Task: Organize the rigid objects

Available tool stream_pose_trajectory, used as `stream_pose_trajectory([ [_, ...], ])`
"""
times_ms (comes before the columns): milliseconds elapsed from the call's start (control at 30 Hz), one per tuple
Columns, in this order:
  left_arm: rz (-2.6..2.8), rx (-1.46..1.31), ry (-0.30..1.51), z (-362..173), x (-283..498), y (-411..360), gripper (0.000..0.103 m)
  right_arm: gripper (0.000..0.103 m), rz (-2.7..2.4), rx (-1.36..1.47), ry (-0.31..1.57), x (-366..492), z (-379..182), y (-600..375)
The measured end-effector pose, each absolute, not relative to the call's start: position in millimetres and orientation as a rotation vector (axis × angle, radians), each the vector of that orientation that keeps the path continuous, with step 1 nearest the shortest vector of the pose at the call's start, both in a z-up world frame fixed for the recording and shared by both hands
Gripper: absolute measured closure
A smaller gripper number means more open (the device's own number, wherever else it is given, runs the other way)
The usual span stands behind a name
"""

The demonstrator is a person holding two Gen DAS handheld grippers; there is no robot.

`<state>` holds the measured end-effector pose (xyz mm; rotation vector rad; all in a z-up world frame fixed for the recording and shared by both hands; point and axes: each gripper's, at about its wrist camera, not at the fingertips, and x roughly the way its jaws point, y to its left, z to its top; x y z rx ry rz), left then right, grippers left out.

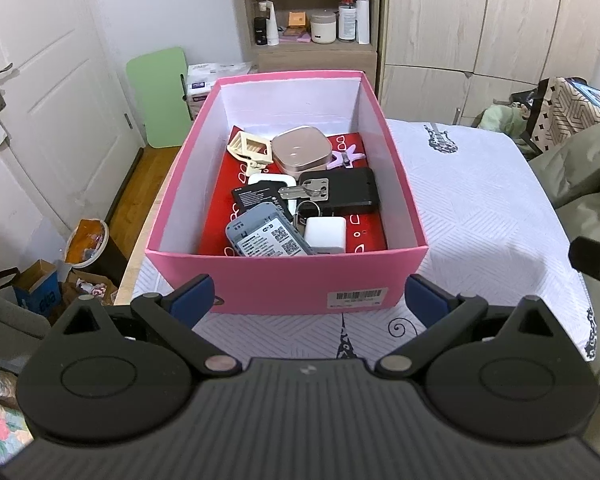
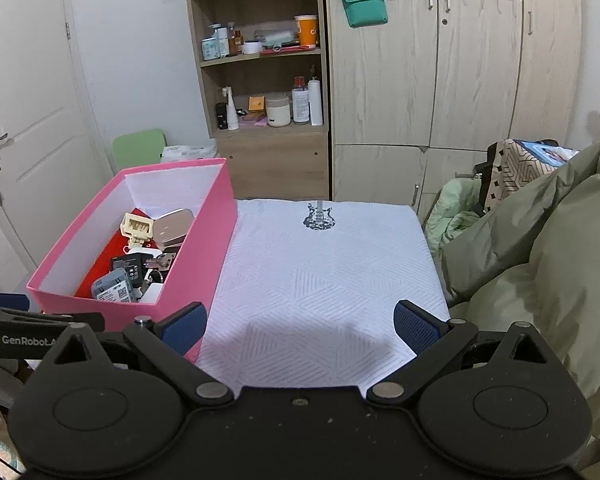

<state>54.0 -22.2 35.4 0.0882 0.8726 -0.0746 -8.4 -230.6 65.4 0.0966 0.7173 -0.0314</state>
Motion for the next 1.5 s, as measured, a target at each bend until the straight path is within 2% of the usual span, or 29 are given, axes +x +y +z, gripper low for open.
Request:
stream_pose_trajectory([
  [1500,-0.081,0.092,0.87,36.2,46.2,-16.8,0.0,0.002,-0.051,0.094,0.731,-10.2,58.8,-233.5],
])
